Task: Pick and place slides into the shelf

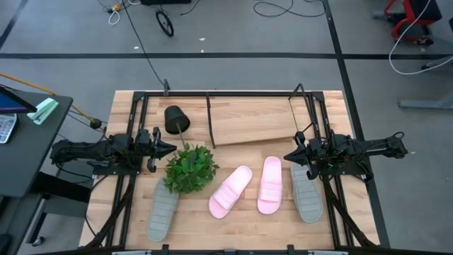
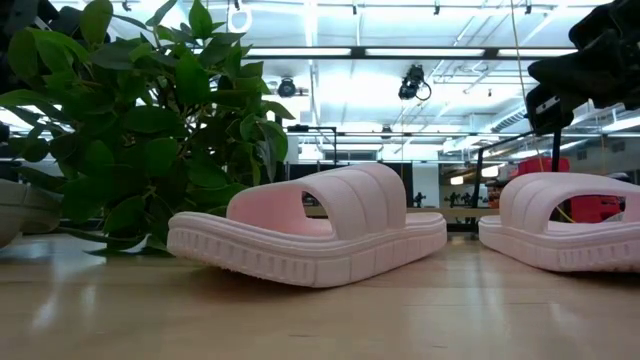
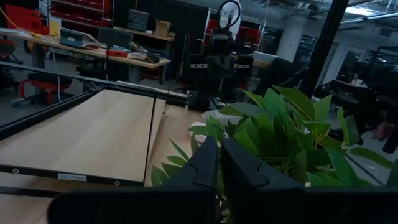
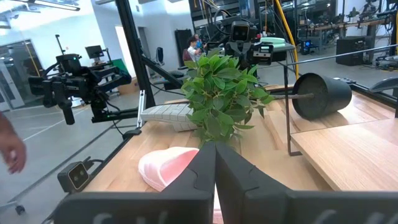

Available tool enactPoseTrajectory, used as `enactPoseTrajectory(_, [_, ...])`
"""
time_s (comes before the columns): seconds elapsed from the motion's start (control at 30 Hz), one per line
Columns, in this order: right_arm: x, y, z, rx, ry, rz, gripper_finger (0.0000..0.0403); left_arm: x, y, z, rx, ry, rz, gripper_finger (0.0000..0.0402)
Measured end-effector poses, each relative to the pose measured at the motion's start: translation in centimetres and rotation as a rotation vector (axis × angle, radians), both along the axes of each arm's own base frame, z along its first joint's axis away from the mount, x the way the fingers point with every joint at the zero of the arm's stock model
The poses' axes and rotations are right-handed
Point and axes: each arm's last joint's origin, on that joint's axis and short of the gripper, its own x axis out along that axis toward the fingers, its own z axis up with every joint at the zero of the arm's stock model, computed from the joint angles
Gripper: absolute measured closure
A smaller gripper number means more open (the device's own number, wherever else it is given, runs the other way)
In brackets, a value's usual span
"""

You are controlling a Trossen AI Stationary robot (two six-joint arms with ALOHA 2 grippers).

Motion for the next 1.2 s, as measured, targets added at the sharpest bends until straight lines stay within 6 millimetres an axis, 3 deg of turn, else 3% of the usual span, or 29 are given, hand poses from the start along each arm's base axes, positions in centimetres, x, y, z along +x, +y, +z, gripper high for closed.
enactPoseTrajectory(1.03, [0.01,-0.09,-0.01,0.037,0.007,-0.027,0.0389,-0.01,0.02,0.07,0.002,-0.007,0.006,0.0366])
enactPoseTrajectory(1.2, [0.01,-0.09,-0.01,0.188,0.030,-0.025,0.0389,-0.01,0.02,0.10,-0.090,-0.017,0.000,0.0372])
